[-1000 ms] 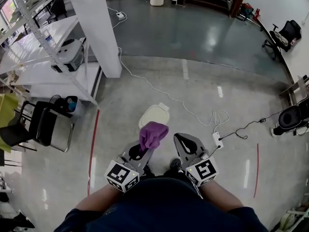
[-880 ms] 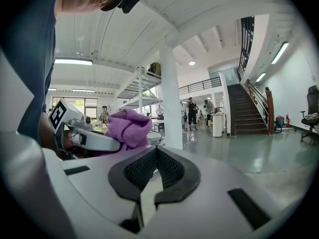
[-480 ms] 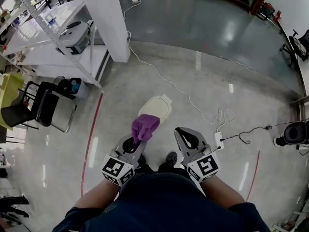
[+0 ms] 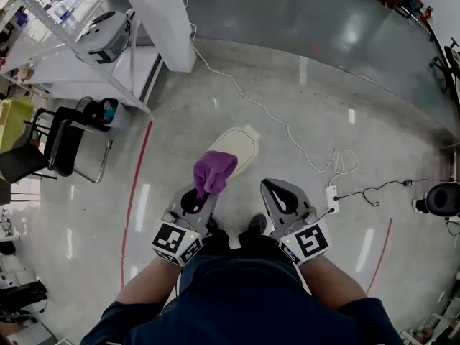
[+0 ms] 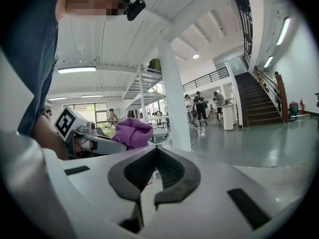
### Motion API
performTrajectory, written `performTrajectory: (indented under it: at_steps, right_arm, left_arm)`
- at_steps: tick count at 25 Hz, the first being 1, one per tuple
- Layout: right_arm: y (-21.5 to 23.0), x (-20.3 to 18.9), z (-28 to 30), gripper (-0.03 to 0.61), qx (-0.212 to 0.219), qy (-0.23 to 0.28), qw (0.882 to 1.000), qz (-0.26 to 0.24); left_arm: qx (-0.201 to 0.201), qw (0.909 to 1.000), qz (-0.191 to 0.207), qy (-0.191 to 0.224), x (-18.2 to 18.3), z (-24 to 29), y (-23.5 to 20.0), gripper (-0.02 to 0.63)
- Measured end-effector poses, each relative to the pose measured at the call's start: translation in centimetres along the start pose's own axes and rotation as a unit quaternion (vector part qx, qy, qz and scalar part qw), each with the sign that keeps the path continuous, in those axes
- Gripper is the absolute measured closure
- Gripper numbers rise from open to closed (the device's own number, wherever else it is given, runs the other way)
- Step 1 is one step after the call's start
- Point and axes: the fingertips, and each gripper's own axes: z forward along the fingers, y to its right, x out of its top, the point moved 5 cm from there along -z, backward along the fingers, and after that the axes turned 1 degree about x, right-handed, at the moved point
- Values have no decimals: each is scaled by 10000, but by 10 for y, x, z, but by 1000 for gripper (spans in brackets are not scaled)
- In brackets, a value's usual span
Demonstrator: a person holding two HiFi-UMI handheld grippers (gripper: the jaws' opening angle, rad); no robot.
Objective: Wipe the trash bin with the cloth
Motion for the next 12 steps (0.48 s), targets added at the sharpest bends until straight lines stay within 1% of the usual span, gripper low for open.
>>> performTrajectory:
  at_steps: [3,8,12]
  right_arm:
    - [8,-23,12,568,-129,-5,9999,113]
    - [24,-65,34,568,-335,-18,9991,252]
    - [37,-99,53,569,-463,-9,9984,317]
  left_arm:
    - [-38,10000,62,-61,-19,16,-16,560]
    - [-130,9995,112,-279,-66,46,-48,560]
    - [-147,9993,98,-332,-100,68,-70,560]
